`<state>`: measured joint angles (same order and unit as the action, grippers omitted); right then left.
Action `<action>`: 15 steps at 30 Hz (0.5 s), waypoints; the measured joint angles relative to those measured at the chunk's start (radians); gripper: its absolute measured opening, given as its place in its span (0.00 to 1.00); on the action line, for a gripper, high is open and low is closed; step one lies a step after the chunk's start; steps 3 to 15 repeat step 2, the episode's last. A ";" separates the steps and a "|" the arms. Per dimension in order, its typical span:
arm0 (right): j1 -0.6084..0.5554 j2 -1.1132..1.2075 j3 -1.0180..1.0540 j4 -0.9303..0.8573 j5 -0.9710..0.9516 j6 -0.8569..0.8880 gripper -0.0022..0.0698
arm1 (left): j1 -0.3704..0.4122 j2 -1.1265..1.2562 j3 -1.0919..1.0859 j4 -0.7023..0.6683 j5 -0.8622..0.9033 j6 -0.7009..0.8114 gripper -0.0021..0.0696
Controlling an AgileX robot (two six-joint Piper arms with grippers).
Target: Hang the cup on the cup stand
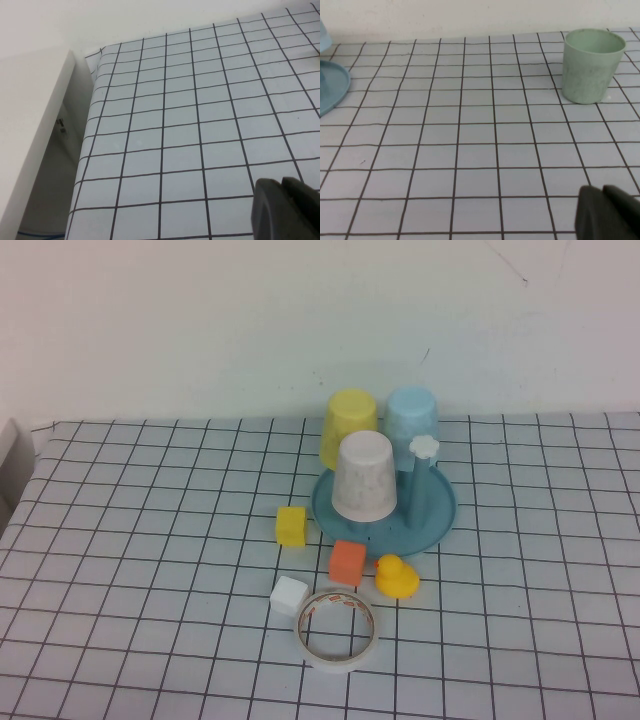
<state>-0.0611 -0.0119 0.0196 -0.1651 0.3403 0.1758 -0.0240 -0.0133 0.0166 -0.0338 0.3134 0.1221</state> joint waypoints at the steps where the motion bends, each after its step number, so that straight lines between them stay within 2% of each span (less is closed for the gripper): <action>1: 0.000 0.000 0.000 0.000 0.000 0.000 0.03 | 0.000 0.000 0.000 0.000 0.000 0.000 0.03; 15: 0.000 0.000 0.000 0.000 0.000 0.000 0.03 | 0.000 0.000 0.000 0.000 0.000 0.000 0.03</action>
